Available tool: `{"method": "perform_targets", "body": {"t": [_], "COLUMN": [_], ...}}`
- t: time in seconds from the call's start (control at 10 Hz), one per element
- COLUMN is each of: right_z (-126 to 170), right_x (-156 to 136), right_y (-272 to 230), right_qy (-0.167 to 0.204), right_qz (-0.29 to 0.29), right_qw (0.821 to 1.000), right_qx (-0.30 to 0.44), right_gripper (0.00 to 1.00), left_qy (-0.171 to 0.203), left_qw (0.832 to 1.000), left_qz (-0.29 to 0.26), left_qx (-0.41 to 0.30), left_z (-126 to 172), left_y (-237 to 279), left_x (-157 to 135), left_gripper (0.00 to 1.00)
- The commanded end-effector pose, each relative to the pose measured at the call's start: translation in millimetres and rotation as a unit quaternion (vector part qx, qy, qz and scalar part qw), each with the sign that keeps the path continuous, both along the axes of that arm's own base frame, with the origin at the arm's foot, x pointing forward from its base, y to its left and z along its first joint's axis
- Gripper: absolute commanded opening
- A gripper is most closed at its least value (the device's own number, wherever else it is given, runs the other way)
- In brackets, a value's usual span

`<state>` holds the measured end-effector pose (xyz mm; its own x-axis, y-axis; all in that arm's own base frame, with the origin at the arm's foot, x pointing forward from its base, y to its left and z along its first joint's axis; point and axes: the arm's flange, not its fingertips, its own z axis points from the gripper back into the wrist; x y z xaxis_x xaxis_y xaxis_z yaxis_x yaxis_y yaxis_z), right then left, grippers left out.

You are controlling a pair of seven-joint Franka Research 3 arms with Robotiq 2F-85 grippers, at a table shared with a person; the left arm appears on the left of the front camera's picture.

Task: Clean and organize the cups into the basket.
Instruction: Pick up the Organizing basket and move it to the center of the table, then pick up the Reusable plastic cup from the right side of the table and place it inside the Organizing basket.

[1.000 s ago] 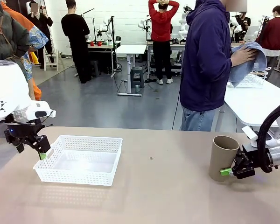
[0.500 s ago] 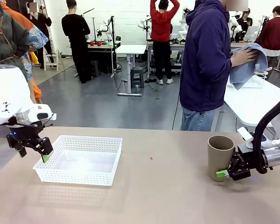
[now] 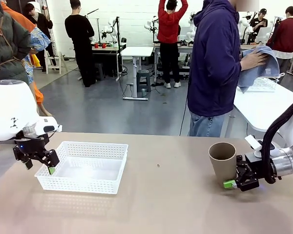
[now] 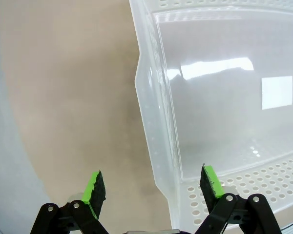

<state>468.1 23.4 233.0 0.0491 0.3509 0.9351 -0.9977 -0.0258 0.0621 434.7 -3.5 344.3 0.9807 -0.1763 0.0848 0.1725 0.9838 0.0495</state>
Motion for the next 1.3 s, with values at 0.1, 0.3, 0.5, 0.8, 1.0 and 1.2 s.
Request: {"method": "perform_targets", "body": {"t": [0.1, 0.3, 0.5, 0.8, 1.0, 1.2], "right_z": [-4.3, -5.0, -5.6, -6.0, -5.6, -5.6], "right_x": [1.8, 1.5, 2.0, 2.4, 2.8, 2.7], "right_y": [0.9, 1.4, 0.7, -0.9, -2.5, -3.5], "right_qy": [-0.018, -0.017, -0.015, -0.009, -0.007, -0.006], "right_qz": [0.008, 0.009, 0.008, 0.008, 0.005, 0.003], "right_qw": [1.000, 1.000, 1.000, 1.000, 0.999, 0.999], "right_qx": [0.012, 0.013, 0.015, 0.026, 0.031, 0.034], "right_gripper": [0.40, 0.35, 0.00, 0.20, 0.20, 0.00], "left_qy": [-0.011, -0.007, -0.006, -0.005, -0.006, -0.007], "left_qw": [1.000, 1.000, 1.000, 0.999, 0.999, 0.999], "left_qz": [-0.013, -0.015, -0.018, -0.023, -0.023, -0.018], "left_qx": [-0.019, -0.022, -0.023, -0.025, -0.027, -0.028], "left_z": [-3.9, -3.1, -2.7, -0.7, 1.1, 2.6], "left_y": [5.7, 5.1, 5.3, 4.4, 4.0, 3.2], "left_x": [1.7, 1.2, 1.0, 0.3, 0.3, 0.5], "left_gripper": [0.43, 0.39, 0.00, 0.00, 0.00, 0.00]}}
